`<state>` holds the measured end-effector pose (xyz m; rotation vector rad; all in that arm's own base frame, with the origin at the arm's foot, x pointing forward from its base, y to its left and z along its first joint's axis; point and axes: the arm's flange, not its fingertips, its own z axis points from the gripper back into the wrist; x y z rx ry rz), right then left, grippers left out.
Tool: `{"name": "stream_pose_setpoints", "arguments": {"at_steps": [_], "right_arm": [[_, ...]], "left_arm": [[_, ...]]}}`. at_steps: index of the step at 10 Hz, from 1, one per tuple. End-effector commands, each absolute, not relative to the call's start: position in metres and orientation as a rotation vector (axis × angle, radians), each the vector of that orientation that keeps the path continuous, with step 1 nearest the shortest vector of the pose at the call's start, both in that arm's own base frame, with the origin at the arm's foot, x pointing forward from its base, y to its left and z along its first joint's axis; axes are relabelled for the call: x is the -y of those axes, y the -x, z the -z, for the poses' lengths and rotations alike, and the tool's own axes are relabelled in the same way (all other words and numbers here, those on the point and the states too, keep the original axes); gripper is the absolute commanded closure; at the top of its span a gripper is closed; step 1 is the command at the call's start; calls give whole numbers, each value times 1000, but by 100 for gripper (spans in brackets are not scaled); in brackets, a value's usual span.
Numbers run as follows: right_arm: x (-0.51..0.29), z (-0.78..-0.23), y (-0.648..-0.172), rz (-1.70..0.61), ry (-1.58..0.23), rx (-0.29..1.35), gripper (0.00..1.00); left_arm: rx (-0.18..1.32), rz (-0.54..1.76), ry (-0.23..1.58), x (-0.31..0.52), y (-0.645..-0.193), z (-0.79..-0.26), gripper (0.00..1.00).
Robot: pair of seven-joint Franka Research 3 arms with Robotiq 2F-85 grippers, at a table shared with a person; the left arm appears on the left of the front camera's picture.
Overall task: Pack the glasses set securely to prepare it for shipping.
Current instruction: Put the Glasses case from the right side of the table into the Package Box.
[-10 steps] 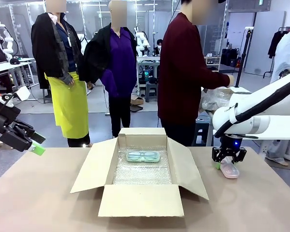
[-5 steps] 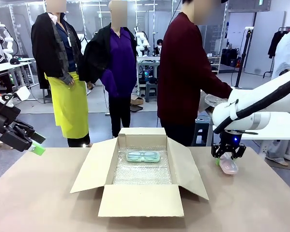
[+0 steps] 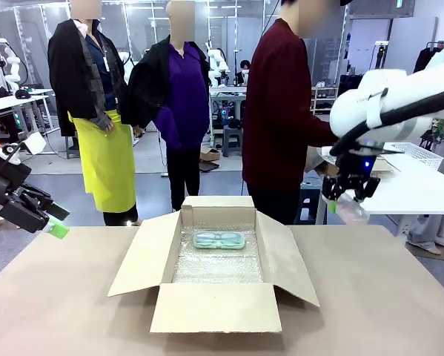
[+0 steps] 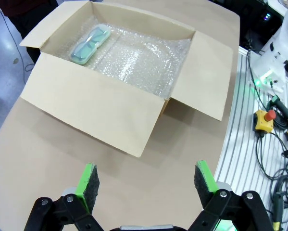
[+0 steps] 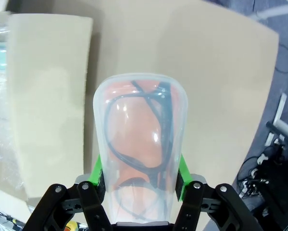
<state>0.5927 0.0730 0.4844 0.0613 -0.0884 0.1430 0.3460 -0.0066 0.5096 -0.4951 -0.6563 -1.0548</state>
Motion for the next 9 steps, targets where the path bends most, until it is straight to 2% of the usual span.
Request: {"name": "stream_pose_setpoints", "arguments": {"at_steps": [1,3,6,9], "right_arm": [[-76,-481,-598,-192,-60,100,100],[-100,-501,-586,-327,-107,117,100],[-191,-541,-555,-936,-63,90,100],[-276,-541,-538,-1209,-114,54,100]], "left_arm": [[674,1072,518,4,-346,-511,0],[674,1072,518,4,-346,-511,0],[674,1072,518,4,-346,-511,0],[674,1072,518,4,-346,-511,0]]}}
